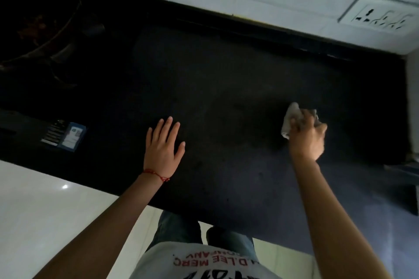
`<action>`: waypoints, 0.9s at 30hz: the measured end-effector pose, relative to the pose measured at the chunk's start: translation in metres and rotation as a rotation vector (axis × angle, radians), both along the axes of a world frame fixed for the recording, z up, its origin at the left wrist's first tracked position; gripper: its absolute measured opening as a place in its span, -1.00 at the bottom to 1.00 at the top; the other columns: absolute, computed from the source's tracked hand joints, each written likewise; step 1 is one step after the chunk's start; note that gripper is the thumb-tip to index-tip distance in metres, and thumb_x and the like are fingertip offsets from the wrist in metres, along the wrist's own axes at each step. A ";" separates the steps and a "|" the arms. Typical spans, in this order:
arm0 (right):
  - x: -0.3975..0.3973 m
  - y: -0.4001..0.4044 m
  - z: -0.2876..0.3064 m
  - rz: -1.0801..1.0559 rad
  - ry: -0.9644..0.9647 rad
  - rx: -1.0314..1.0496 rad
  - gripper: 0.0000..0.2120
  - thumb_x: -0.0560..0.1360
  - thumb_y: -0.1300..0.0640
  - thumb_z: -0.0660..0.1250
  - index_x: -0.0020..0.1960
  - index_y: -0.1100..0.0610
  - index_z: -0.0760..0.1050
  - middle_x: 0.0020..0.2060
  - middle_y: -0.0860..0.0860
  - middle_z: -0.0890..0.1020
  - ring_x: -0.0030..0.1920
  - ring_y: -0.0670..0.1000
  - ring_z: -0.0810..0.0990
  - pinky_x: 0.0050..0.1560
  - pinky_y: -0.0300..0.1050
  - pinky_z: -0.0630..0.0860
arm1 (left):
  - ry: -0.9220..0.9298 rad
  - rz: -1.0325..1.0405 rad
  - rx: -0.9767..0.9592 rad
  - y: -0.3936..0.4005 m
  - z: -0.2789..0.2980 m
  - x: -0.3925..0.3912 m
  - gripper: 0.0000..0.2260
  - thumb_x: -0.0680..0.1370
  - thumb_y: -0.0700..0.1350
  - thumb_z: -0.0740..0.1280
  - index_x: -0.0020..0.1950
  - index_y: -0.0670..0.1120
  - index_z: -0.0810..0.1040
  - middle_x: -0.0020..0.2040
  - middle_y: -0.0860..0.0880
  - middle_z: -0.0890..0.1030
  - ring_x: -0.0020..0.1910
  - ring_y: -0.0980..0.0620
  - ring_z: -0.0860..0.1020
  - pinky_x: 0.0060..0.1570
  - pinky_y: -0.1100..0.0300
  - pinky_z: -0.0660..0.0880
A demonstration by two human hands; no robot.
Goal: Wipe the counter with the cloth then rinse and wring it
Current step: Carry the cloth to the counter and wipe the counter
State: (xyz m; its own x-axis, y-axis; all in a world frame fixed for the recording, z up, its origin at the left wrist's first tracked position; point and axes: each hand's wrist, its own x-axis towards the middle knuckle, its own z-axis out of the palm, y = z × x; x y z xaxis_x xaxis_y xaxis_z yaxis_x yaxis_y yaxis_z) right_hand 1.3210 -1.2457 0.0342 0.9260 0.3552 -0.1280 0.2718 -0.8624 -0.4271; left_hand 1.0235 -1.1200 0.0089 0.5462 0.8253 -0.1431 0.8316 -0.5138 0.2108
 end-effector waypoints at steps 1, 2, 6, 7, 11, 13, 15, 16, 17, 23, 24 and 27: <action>-0.013 0.001 0.001 0.006 -0.001 -0.003 -0.57 0.51 -0.01 0.24 0.36 -0.02 0.32 0.22 0.27 0.36 0.15 0.35 0.45 0.01 0.17 0.47 | -0.005 -0.002 0.005 -0.001 0.000 0.000 -0.52 0.52 0.06 0.10 0.38 -0.12 0.35 0.44 -0.17 0.36 0.44 -0.19 0.29 0.37 -0.22 0.20; -0.032 0.005 0.001 0.080 0.017 0.011 -0.57 0.50 -0.01 0.25 0.36 -0.03 0.33 0.21 0.25 0.37 0.14 0.33 0.46 -0.01 0.16 0.48 | -0.012 -0.003 0.012 -0.001 0.000 0.000 -0.53 0.53 0.05 0.12 0.38 -0.13 0.35 0.44 -0.17 0.36 0.43 -0.20 0.29 0.37 -0.22 0.20; -0.092 0.004 -0.001 0.413 0.140 0.061 -0.59 0.49 -0.05 0.26 0.33 -0.14 0.33 0.12 0.12 0.40 0.05 0.20 0.51 -0.19 -0.02 0.45 | -0.026 -0.006 0.011 0.000 -0.002 -0.001 -0.55 0.53 0.00 0.23 0.39 -0.13 0.34 0.45 -0.18 0.34 0.44 -0.20 0.27 0.39 -0.23 0.18; -0.093 0.000 0.000 0.393 0.175 0.075 -0.60 0.49 -0.06 0.26 0.32 -0.17 0.33 0.09 0.09 0.41 0.03 0.15 0.51 -0.21 -0.07 0.42 | -0.034 -0.005 0.007 0.001 -0.002 -0.001 -0.55 0.53 -0.01 0.23 0.39 -0.14 0.35 0.45 -0.18 0.34 0.45 -0.20 0.26 0.39 -0.23 0.17; -0.085 -0.036 0.009 0.243 0.257 0.172 -0.59 0.44 -0.04 0.33 0.27 -0.21 0.38 -0.04 -0.02 0.44 -0.07 0.03 0.49 -0.15 -0.11 0.40 | -0.068 0.018 -0.032 0.001 0.001 0.002 -0.56 0.53 -0.04 0.25 0.38 -0.15 0.35 0.46 -0.19 0.31 0.47 -0.20 0.20 0.41 -0.24 0.11; -0.087 -0.063 0.014 0.142 0.248 0.267 -0.58 0.42 0.02 0.36 0.26 -0.18 0.41 -0.05 0.00 0.48 -0.09 0.01 0.48 -0.08 -0.09 0.43 | -0.089 0.040 -0.053 0.000 0.005 0.007 -0.56 0.51 -0.08 0.28 0.37 -0.16 0.36 0.47 -0.19 0.30 0.48 -0.21 0.18 0.41 -0.24 0.11; -0.089 -0.092 0.018 0.002 0.256 0.358 -0.58 0.41 0.07 0.39 0.24 -0.14 0.44 -0.03 0.00 0.52 -0.07 0.01 0.50 -0.03 -0.08 0.44 | -0.117 0.009 -0.076 -0.004 0.009 0.015 -0.55 0.49 -0.12 0.31 0.37 -0.17 0.37 0.47 -0.19 0.29 0.47 -0.21 0.19 0.41 -0.22 0.14; -0.091 -0.107 0.020 -0.056 0.257 0.385 -0.58 0.40 0.09 0.40 0.23 -0.12 0.46 -0.02 0.00 0.54 -0.05 0.01 0.51 -0.02 -0.08 0.45 | -0.133 -0.034 -0.090 -0.007 0.012 0.021 -0.55 0.49 -0.14 0.32 0.36 -0.17 0.37 0.46 -0.18 0.30 0.47 -0.21 0.20 0.41 -0.20 0.17; -0.094 -0.122 0.021 -0.104 0.254 0.401 -0.59 0.39 0.10 0.41 0.22 -0.11 0.47 -0.01 0.01 0.56 -0.05 0.02 0.52 -0.01 -0.08 0.46 | -0.152 -0.085 -0.109 -0.013 0.014 0.028 -0.56 0.49 -0.15 0.32 0.36 -0.18 0.39 0.45 -0.19 0.32 0.46 -0.20 0.22 0.41 -0.17 0.20; -0.121 -0.215 0.027 -0.416 0.166 0.567 -0.64 0.40 0.16 0.41 0.16 -0.07 0.51 0.02 -0.13 0.60 0.00 -0.07 0.55 -0.01 -0.19 0.41 | -0.254 -0.397 -0.194 -0.065 0.028 0.071 -0.66 0.47 -0.22 0.34 0.23 -0.23 0.51 0.32 -0.22 0.49 0.35 -0.20 0.40 0.33 -0.08 0.31; -0.126 -0.232 0.027 -0.481 0.154 0.595 -0.65 0.40 0.16 0.42 0.15 -0.07 0.51 0.03 -0.14 0.60 0.01 -0.10 0.54 0.00 -0.21 0.40 | -0.268 -0.444 -0.200 -0.076 0.030 0.078 -0.68 0.46 -0.23 0.35 0.21 -0.24 0.53 0.30 -0.22 0.51 0.33 -0.21 0.42 0.31 -0.08 0.33; -0.144 -0.287 0.025 -0.663 0.121 0.657 -0.65 0.40 0.19 0.41 0.15 -0.03 0.52 0.07 -0.14 0.59 0.08 -0.14 0.51 0.07 -0.25 0.36 | -0.326 -0.572 -0.207 -0.113 0.041 0.095 -0.74 0.44 -0.27 0.36 0.13 -0.25 0.58 0.18 -0.23 0.59 0.21 -0.22 0.52 0.20 -0.09 0.43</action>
State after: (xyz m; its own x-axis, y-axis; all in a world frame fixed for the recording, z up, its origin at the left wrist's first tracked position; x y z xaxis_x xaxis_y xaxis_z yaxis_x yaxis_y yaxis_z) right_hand 1.1774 -1.5324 0.0593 0.9588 -0.2042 -0.1976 -0.2662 -0.4020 -0.8761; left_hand 1.1188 -1.2326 0.0502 0.9297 0.3676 -0.0208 0.3187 -0.7752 0.5455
